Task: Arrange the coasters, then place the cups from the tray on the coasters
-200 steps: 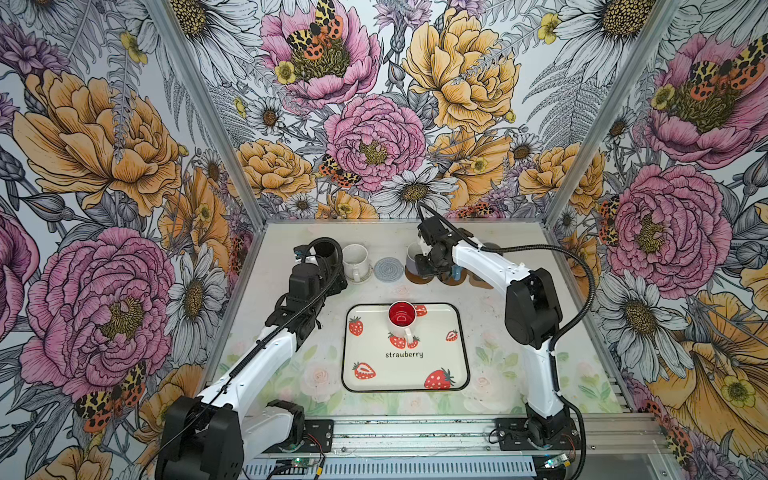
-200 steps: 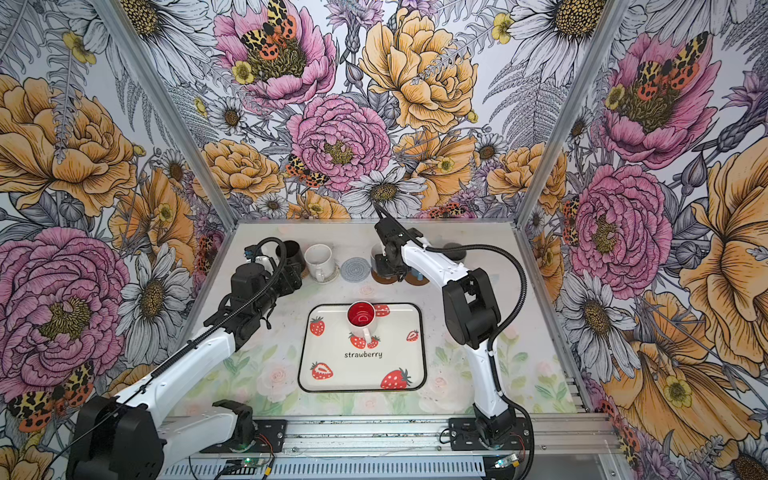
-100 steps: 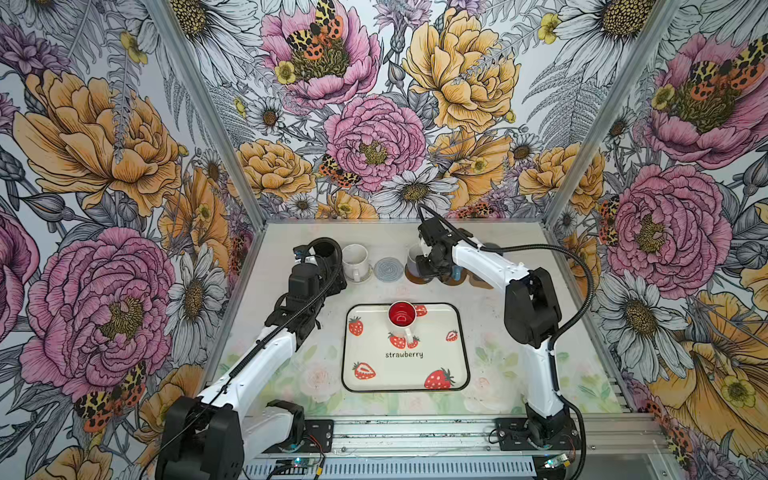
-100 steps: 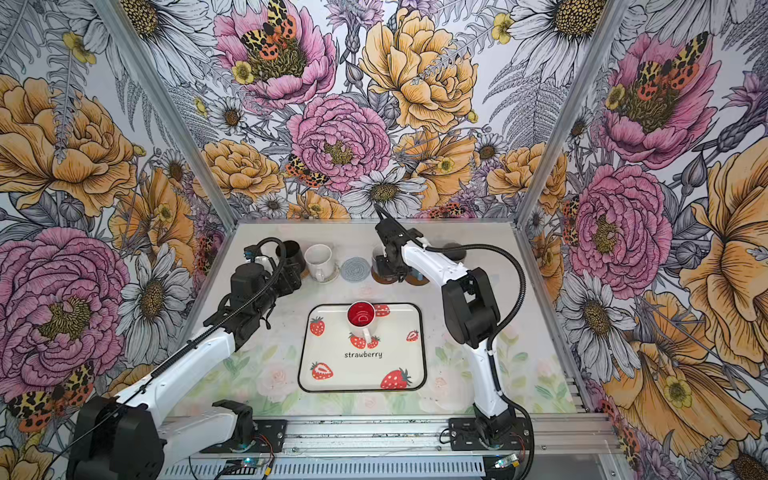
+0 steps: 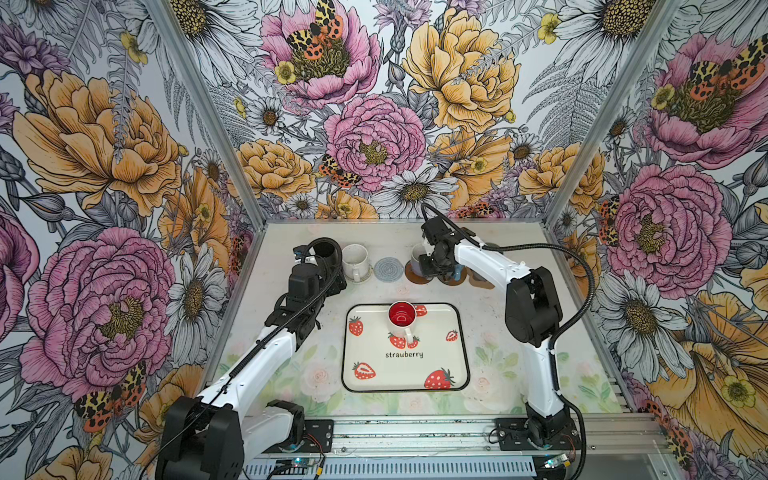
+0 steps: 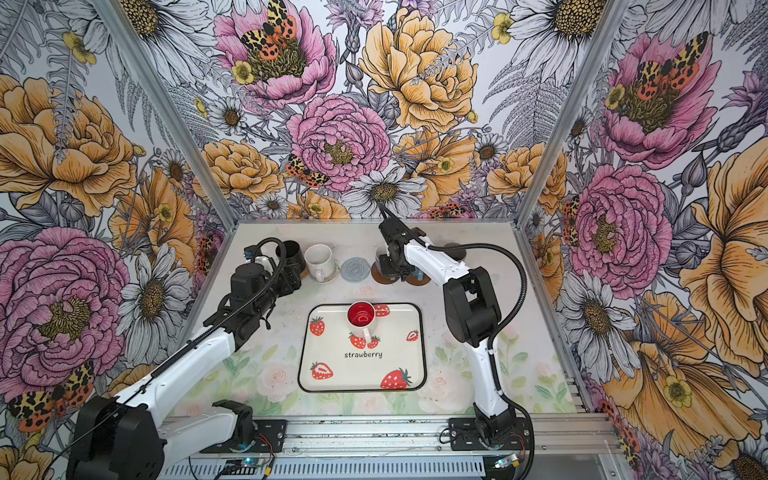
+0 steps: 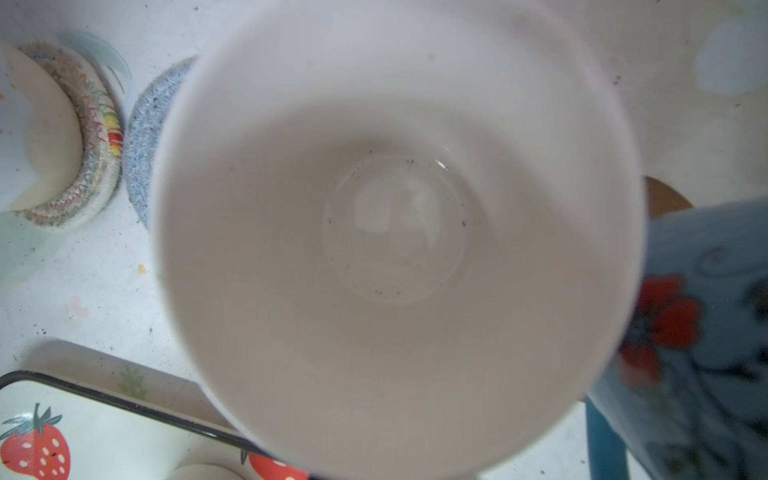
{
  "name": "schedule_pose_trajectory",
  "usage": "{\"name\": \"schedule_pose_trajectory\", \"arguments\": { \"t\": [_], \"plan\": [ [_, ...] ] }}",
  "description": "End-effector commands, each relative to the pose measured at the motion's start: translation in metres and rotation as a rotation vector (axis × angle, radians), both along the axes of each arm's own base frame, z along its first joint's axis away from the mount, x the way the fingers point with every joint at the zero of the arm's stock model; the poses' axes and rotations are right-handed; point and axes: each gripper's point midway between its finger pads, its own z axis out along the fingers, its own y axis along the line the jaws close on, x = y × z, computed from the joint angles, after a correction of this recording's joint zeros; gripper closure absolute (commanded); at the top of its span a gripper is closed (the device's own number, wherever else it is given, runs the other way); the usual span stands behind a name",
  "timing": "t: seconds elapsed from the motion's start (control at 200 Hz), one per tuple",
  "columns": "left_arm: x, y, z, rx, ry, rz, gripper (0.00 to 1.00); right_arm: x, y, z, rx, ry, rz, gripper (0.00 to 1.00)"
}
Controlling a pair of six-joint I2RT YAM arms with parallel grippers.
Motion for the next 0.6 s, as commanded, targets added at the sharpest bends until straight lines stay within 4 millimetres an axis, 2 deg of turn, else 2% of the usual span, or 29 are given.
{"name": "schedule_pose_trajectory", "arguments": {
  "t": [0.0, 0.595],
  "plan": [
    [0.0022, 0.0045, 0.0202, 0.012, -0.047, 0.008, 0.18, 0.0206, 0.0080, 0.0187, 0.041, -0.078, -0.001, 1.00],
    [0.0022, 0.0042, 0.0204, 0.011, -0.047, 0.006, 0.18, 0.0184, 0.0115, 0.0168, 0.052, -0.067, 0.004, 1.00]
  ]
}}
